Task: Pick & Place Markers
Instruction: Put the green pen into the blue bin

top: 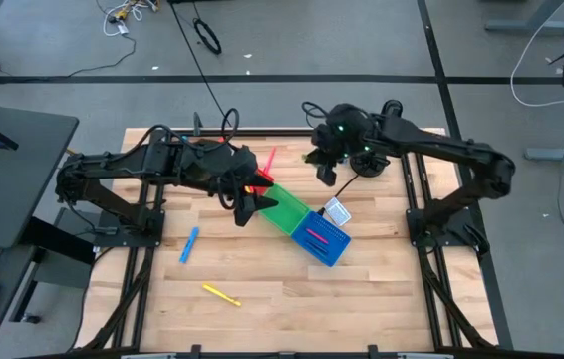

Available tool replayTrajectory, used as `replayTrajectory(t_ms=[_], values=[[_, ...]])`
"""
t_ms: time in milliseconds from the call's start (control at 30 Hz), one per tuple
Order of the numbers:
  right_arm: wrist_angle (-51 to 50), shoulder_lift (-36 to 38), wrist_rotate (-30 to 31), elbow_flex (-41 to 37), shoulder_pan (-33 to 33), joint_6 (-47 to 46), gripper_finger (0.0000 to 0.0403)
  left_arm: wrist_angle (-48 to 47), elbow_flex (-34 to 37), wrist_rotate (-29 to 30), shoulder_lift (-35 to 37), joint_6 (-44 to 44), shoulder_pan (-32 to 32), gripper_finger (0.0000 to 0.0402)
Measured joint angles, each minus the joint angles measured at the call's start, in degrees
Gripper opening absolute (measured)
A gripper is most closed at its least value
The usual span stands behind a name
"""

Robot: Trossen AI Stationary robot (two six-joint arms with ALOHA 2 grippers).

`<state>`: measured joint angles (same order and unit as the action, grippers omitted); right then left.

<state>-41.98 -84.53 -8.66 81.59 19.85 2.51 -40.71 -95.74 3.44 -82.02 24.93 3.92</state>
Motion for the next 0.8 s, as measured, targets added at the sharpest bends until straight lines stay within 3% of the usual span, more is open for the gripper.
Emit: replayTrajectory(t_ms=[433,800], values=[[11.67,1.86,0.01,2.76,-12.07,-9.52,0.0012,0.28,0.0,1.06,0.0,-0.72,0.0,0.0275],[27.29,2.04,0.03,2.81,-17.6,-15.51,0.0012,0.29,0.0,1.07,0.0,-1.99,0.0,0.0275]])
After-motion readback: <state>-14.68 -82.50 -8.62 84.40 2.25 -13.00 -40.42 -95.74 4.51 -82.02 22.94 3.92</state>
